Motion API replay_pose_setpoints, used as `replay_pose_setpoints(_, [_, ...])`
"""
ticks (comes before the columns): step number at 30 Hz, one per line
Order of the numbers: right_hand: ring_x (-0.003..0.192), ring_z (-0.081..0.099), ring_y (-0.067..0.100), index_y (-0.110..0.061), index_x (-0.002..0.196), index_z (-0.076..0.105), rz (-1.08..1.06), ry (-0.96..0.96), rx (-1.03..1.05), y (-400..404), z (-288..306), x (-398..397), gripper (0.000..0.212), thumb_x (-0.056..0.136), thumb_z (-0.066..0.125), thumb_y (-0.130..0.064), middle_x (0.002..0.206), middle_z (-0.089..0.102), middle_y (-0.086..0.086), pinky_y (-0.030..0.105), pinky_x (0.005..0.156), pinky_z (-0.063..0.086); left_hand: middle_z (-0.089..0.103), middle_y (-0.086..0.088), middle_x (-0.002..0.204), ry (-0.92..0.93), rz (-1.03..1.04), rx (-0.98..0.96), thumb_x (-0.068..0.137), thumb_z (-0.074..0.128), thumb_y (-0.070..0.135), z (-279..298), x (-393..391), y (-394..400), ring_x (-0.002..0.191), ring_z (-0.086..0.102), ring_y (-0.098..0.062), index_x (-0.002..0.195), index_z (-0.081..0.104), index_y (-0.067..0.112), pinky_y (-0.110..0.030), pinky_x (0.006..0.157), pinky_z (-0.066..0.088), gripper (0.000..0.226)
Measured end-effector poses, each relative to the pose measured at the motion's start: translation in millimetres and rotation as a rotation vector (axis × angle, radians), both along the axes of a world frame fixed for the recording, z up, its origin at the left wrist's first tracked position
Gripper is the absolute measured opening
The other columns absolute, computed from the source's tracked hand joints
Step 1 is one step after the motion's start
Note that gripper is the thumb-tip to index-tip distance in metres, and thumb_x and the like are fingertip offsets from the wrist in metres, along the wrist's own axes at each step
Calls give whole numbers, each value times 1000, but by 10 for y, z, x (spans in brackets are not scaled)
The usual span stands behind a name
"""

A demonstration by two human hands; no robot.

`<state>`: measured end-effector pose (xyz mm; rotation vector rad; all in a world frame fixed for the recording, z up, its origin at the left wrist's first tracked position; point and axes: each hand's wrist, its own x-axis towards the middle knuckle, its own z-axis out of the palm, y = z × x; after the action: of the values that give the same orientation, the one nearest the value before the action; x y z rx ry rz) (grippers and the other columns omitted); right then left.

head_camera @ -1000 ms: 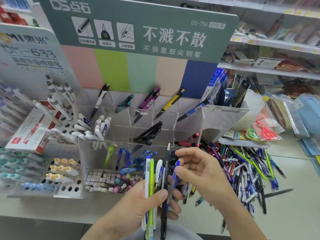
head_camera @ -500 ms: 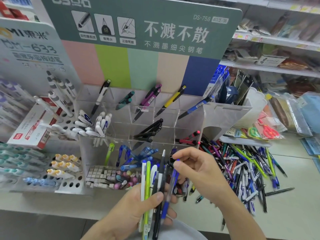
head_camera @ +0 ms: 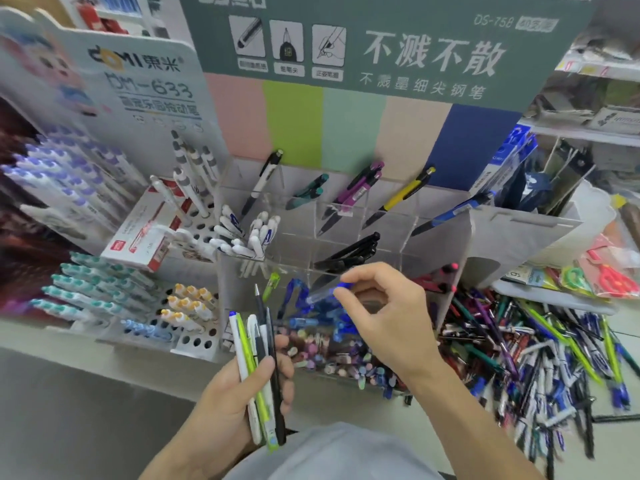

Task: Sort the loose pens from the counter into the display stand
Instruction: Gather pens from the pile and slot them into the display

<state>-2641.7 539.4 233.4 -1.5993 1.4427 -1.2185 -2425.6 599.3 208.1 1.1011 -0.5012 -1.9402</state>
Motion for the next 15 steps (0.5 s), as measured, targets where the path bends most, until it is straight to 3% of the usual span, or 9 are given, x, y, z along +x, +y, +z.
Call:
replay_pose_setpoints(3, [81,71,9,-12,98,73,8,103,-102,-44,-102,80,16,85,80,-6,89,73,-8,21,74,58,60,-19,91,-2,55,5,60,96,30,21,19,30,70,59,-32,120,67,5,-37,58,53,72])
replay_pose_setpoints(6, [76,68,5,-10,94,76,54,219,-196,-86,-198,163,14,83,84,-9,86,73,-4,22,71,58,60,-19,87,0,107,20,87,63,15,63,-38,54,68,59,-31,126,59,0,-37,56,54,42])
replay_pose_setpoints(11, [92,66,15,-15,101,79,137,550,-213,-82,-352,309,14,91,75,-23,105,69,0,34,76,59,64,-22,88,-3,99,43,89,55,10,112,-88,37,69,63,-36,121,59,-4,-44,60,59,36])
replay_pose_setpoints(13, [95,63,12,-12,108,75,147,474,-214,11,-289,323,15,95,71,-16,106,66,0,27,81,56,65,-23,88,-9,85,55,89,56,9,111,-97,16,68,63,-36,121,60,-4,-44,59,58,35])
replay_pose_setpoints(15, [88,63,7,-14,108,72,133,271,-135,121,-171,313,13,96,69,-12,100,65,-4,18,76,51,64,-25,90,1,50,57,89,57,6,114,-117,13,67,62,-36,120,61,-5,-44,58,57,33])
